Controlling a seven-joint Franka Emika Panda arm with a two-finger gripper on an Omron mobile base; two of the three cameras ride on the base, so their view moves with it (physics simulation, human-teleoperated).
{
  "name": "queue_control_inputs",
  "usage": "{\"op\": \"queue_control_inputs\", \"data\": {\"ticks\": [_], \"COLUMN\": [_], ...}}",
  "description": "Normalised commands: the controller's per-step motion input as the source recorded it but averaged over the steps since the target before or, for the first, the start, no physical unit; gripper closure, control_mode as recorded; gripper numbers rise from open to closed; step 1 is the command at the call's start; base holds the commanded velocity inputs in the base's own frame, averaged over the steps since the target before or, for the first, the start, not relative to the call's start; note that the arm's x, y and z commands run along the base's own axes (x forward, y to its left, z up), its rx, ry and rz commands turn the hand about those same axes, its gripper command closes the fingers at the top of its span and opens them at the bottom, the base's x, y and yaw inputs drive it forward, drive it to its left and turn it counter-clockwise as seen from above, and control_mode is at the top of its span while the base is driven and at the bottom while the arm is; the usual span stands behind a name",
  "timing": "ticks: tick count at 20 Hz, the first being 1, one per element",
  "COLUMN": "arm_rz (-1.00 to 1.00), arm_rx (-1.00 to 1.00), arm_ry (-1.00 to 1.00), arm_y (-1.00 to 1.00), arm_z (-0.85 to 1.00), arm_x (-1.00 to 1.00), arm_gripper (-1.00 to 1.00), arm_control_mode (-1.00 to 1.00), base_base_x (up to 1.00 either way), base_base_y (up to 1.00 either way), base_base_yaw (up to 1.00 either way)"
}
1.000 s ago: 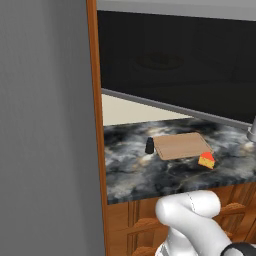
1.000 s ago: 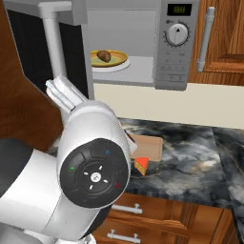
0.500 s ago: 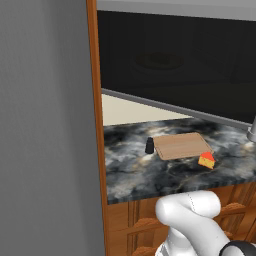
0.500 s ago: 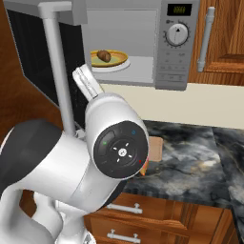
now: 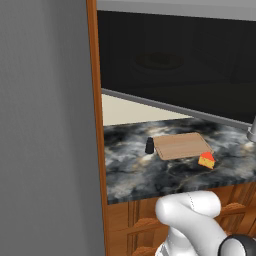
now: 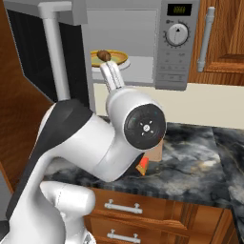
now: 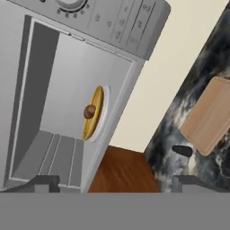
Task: Retrieve the reheated potato from the microwave, then place the potato, cheese, and condiment on the cutting board.
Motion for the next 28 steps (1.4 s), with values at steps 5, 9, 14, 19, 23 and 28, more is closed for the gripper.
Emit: {"op": "queue_control_inputs", "data": {"ticks": [5,9,14,19,23,28], "arm_rz": [0.0,0.0,0.0,0.04,0.22,0.26], "arm_rx": [0.17,0.08,0.01,0.06,0.1,0.05], "arm_ry": [0.02,0.0,-0.01,0.0,-0.02,-0.04], "arm_y": [-0.22,0.04,0.23,0.15,0.11,0.15], "arm_z": [0.0,-0.01,-0.03,0.0,0.0,0.0], "arm_x": [0.13,0.06,0.34,0.34,0.01,-0.1], "arm_gripper": [-1.0,-1.0,-1.0,-1.0,-1.0,-1.0], "arm_control_mode": [-1.0,-1.0,-1.0,-1.0,-1.0,-1.0], "base_base_x": [0.0,0.0,0.0,0.0,0.0,0.0], "base_base_y": [0.0,0.0,0.0,0.0,0.0,0.0], "base_base_yaw": [0.0,0.0,0.0,0.0,0.0,0.0]}}
